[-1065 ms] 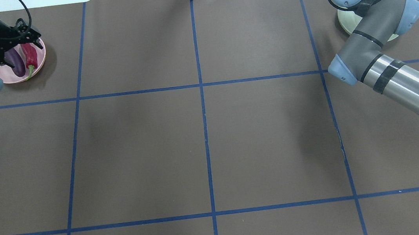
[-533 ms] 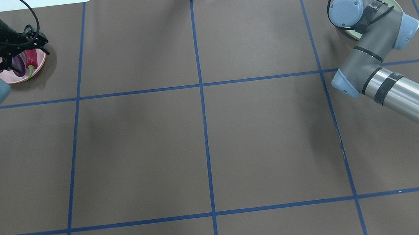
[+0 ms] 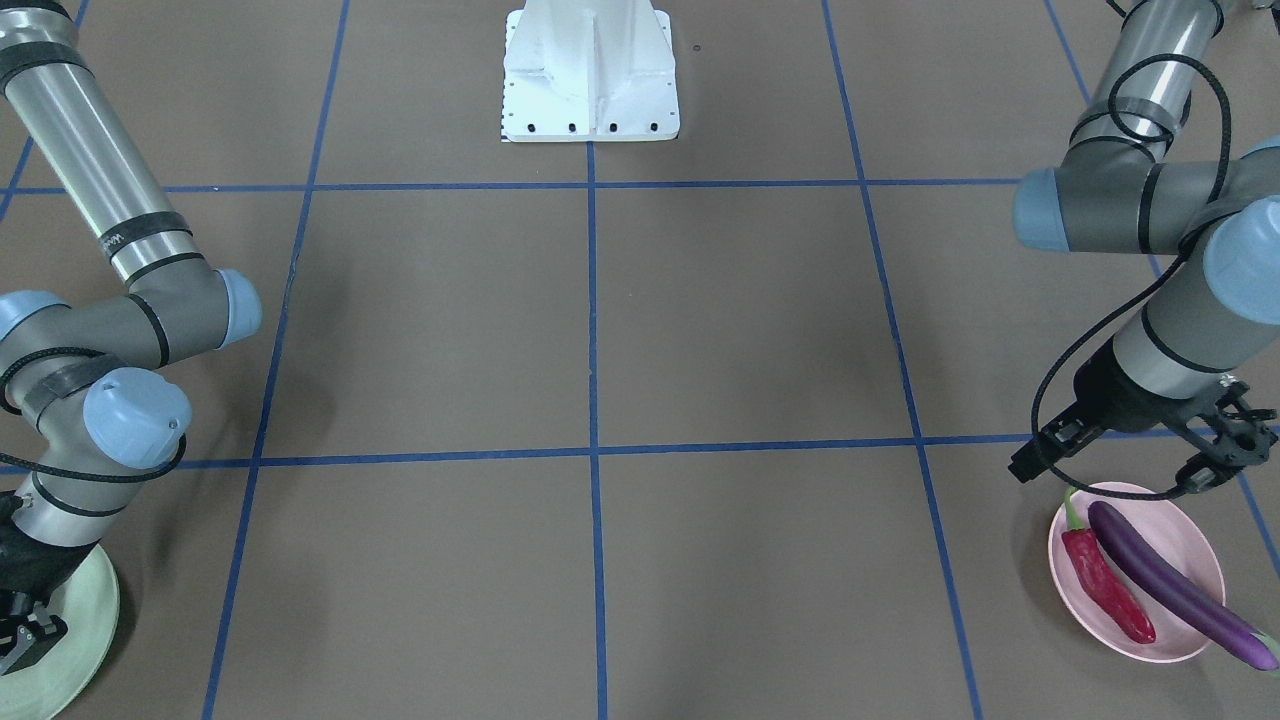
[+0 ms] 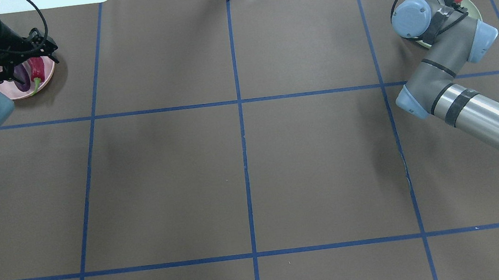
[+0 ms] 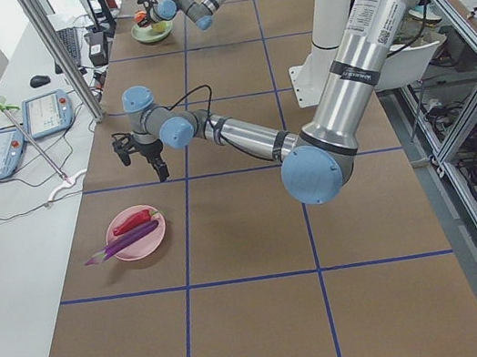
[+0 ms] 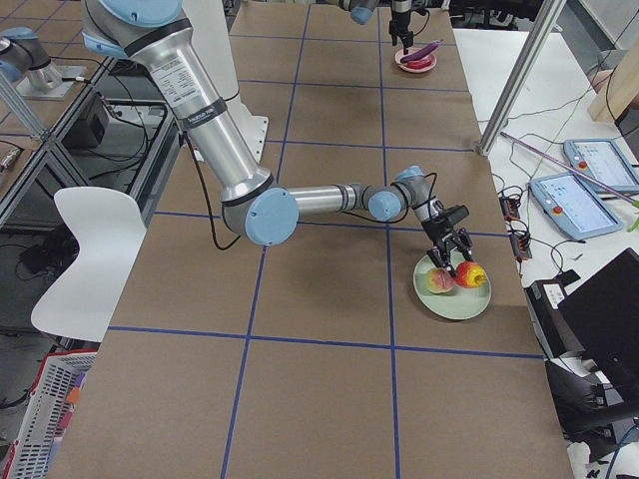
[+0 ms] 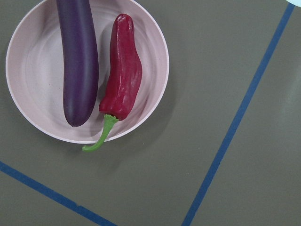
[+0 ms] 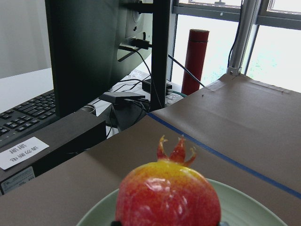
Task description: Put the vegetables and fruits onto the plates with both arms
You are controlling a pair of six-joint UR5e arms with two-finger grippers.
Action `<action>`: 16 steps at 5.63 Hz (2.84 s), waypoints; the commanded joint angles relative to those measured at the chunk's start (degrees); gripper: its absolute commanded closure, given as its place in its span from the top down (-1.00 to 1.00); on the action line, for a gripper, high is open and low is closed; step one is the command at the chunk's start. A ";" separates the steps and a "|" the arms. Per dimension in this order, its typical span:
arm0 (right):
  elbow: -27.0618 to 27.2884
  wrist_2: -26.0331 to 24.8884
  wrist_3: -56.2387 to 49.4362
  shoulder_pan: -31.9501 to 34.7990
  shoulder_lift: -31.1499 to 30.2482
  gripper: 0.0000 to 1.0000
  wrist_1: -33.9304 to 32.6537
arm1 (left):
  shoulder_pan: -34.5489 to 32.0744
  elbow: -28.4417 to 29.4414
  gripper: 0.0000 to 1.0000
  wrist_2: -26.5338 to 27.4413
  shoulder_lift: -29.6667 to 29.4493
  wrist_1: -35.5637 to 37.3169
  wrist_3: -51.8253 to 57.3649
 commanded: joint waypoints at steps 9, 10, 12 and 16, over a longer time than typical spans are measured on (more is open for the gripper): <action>33.70 42.80 -37.54 21.51 -12.77 1.00 -13.66 | -7.50 -19.56 1.00 -4.53 20.95 0.70 32.09; 38.89 46.76 -43.31 22.48 -16.27 1.00 -16.93 | -9.89 -19.39 1.00 -5.26 20.78 3.05 37.27; 40.35 63.16 -66.26 29.49 -22.69 1.00 -17.58 | -14.46 -19.04 1.00 -4.47 20.87 9.03 50.79; 47.33 66.23 -98.73 33.83 -29.90 1.00 -34.40 | -16.94 -19.30 1.00 -5.44 22.71 20.82 63.59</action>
